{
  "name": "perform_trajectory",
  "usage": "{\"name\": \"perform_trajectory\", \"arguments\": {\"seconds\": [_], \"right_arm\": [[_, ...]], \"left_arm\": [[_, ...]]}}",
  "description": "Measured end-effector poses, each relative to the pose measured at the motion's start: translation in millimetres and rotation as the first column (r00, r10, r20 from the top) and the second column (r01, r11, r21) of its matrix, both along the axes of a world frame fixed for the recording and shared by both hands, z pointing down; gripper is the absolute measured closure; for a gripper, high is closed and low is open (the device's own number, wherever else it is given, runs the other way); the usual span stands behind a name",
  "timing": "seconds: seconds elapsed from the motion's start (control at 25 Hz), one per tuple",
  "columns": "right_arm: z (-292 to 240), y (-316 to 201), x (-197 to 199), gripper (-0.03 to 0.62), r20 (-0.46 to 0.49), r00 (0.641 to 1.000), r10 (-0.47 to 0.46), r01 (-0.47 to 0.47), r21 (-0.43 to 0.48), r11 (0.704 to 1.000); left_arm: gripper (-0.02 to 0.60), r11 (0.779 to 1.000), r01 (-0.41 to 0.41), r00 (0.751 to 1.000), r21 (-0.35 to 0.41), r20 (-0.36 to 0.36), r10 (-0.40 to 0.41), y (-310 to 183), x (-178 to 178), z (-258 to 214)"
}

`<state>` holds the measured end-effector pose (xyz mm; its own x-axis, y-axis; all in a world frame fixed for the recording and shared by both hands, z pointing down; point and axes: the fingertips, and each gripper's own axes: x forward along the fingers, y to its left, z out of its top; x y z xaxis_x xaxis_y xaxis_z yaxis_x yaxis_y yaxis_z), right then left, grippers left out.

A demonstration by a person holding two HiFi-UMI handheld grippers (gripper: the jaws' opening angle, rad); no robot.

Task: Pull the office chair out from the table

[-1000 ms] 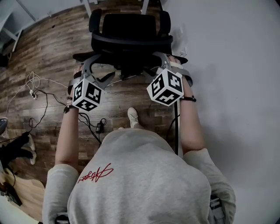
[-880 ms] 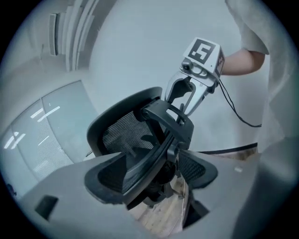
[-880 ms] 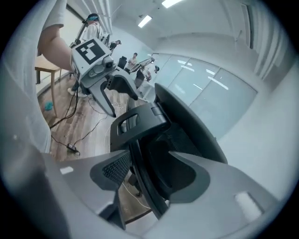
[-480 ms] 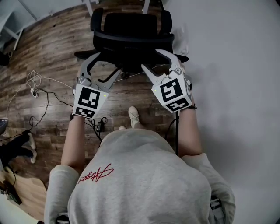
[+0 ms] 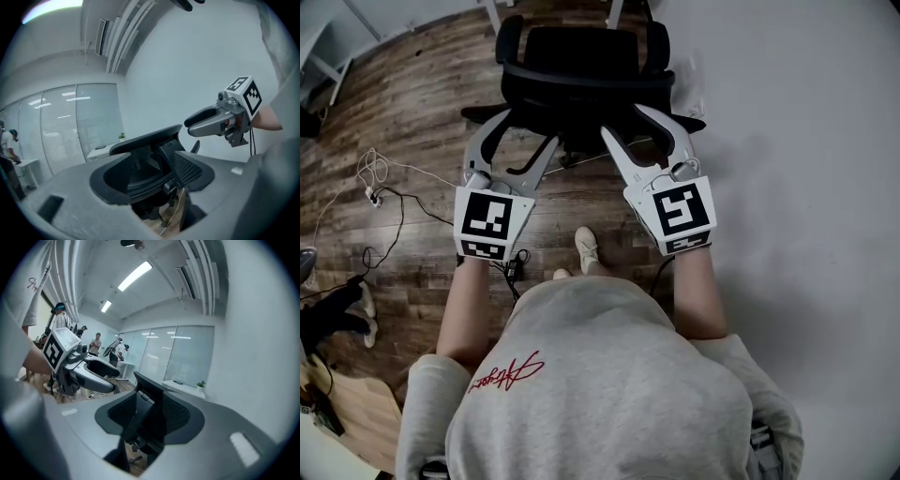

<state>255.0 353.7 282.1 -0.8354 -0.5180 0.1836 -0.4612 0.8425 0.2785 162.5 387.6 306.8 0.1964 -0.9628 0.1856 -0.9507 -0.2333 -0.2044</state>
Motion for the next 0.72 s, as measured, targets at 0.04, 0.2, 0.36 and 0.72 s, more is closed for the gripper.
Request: {"name": "perform_trajectory", "arguments": {"seconds": [0.04,0.2,0.36,0.72], "right_arm": [[-2,2,-1,0.430,0.013,1.000,-0.001,0.001,-0.003,1.000],[-4,7,-5,0.437,0.029,0.999,-0.012,0.013,-0.009,1.000],[-6,9,-3,0.476,0.064,0.998,0.001,0.000,-0.015,1.000],[-18,16,1,0.588,0.153,0.988,0.021,-0.015,-0.043,0.999]], "left_arm": [[0.311,1.000,0.002,1.000,0.006,-0.008,-0.001,1,1,-2],[0.328,1.000,0.004,0.999,0.025,-0.040,-0.003,4,3,-9],[0.389,0.998,0.021,0.998,0.058,-0.063,-0.017,8,3,-16],[0.492,0.997,0.030,0.996,0.067,-0.084,-0.025,14,2,-21]]}}
